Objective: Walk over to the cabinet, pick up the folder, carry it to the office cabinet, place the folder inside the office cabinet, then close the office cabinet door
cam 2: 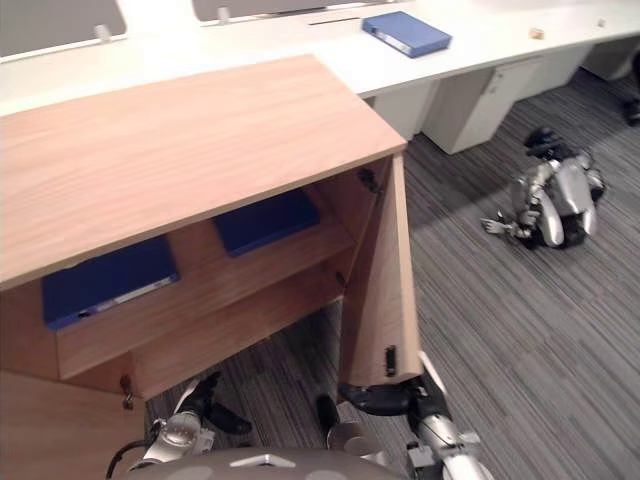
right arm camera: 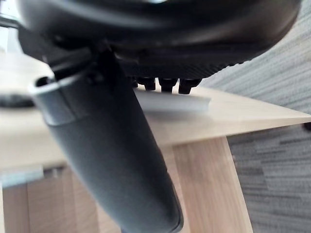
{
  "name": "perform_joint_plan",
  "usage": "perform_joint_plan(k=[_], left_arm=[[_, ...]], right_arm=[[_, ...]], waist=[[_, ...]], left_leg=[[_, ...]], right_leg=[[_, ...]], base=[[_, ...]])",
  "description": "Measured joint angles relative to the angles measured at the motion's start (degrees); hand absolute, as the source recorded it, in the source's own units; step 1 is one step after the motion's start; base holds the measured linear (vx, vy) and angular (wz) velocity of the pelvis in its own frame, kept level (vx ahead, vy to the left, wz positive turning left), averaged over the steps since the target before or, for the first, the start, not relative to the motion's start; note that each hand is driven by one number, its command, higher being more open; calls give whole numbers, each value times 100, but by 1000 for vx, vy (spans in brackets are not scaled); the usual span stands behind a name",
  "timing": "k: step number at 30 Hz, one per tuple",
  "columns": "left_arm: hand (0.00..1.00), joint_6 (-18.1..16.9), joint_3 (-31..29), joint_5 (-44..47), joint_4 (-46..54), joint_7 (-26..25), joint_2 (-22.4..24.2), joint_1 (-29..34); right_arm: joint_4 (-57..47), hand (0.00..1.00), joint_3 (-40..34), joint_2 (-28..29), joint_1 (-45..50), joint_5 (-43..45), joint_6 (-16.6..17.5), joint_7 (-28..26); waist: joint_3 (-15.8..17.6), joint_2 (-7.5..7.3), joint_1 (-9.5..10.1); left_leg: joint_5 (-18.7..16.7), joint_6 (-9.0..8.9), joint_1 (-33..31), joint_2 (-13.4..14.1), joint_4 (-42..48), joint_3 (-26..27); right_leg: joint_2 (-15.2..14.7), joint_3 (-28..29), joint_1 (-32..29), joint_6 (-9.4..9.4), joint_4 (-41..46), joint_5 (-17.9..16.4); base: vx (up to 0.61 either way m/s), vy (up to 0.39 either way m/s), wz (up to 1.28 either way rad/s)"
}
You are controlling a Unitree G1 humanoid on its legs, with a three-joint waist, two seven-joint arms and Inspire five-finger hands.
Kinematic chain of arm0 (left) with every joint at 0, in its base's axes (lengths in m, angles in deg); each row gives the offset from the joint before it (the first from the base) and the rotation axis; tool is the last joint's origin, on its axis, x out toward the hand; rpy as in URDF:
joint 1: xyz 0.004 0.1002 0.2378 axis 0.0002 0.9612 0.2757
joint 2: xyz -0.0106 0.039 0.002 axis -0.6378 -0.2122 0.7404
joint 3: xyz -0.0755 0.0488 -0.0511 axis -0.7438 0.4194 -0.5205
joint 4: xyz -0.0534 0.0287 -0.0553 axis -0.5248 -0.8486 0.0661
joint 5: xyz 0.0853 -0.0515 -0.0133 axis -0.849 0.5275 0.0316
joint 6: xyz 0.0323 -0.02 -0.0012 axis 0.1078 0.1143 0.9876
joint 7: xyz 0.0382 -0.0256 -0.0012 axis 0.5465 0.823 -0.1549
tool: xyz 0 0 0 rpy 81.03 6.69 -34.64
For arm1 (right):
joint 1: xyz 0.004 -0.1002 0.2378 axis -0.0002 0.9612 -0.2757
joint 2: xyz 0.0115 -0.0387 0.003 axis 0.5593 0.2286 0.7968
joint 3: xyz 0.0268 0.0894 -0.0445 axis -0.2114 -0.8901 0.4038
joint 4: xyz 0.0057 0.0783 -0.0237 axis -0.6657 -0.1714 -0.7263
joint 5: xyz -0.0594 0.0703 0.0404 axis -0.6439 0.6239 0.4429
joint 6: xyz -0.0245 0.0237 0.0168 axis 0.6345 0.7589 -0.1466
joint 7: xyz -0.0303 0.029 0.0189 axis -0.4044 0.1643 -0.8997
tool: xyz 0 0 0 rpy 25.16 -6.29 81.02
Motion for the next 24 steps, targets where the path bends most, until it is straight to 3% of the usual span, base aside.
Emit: perform_joint_plan(k=[4,8,15,24], left_arm=[[100,3,-34,3,-9,18,-19,139],[100,4,-140,24,-2,13,-10,194],[100,2,-542,26,-5,-37,62,261],[100,1,-549,142,8,-47,87,405]], right_arm=[[128,100,441,30,-653,17,-40,-130],[520,100,487,245,-1411,-10,-43,-60],[1050,100,430,299,-2117,-557,19,376],[2295,100,205,353,-3022,-1127,203,843]], waist=[[-3,-14,80],[-6,-5,364],[-2,63,449],[-88,222,507]], left_leg=[[164,5,-41,-11,-190,-275],[350,43,-59,-42,-429,-613],[456,109,-63,-157,-605,-1024],[686,225,-69,-337,-898,-1442]], right_leg=[[-9,-283,34,-15,7,-46],[-42,-625,82,26,24,-117],[-163,-1022,216,125,25,-238],[-304,-1400,268,199,37,-303]], base=[[30,-43,41],[32,-22,44],[28,9,31],[-15,17,26]])
